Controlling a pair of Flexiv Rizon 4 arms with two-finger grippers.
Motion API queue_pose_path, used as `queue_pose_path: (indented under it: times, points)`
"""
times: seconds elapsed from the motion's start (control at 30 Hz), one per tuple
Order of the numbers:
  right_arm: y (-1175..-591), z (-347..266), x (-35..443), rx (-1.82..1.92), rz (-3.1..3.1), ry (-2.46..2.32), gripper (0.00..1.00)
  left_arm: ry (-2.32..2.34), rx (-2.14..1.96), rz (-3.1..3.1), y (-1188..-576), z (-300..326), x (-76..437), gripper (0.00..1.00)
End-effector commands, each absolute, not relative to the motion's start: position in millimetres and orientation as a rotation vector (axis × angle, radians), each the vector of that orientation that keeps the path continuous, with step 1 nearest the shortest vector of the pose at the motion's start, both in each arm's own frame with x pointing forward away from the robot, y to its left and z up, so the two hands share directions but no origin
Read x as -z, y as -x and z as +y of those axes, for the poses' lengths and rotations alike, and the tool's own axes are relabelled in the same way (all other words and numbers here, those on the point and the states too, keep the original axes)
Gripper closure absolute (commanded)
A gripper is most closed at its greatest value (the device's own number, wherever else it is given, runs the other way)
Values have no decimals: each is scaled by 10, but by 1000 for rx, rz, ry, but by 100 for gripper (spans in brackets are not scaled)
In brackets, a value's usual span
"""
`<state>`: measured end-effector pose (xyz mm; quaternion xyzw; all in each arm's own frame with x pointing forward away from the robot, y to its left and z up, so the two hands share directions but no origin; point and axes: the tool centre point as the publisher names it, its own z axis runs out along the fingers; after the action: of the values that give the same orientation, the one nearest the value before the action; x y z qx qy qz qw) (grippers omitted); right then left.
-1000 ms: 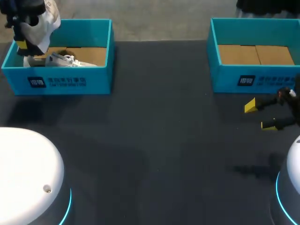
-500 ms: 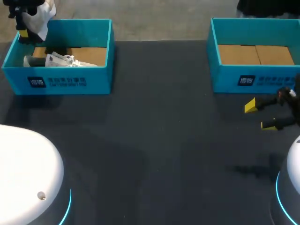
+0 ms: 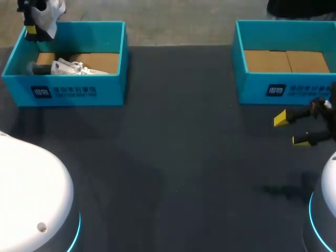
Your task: Take the shoe out of the shoebox, open the shoe tongue, remove and reinsert the insole, then place the shoe into the shoebox
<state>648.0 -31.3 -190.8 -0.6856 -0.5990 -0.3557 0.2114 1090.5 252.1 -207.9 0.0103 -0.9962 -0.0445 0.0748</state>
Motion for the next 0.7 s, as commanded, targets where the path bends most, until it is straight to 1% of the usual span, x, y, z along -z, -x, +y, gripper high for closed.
queue_pose_path:
  times: [0.03, 0.57, 0.7]
  points:
    - [-6363, -324, 1881, 1164, -1624, 2019, 0, -32, 128, -2920, -10968, 2539, 2051, 100]
    - [-6363, -324, 1881, 1164, -1624, 2019, 0, -32, 128, -2920, -10968, 2539, 2051, 100]
    - [-6363, -324, 1881, 1164, -1624, 2019, 0, 142, 148, -2929, -10960, 2631, 1965, 100]
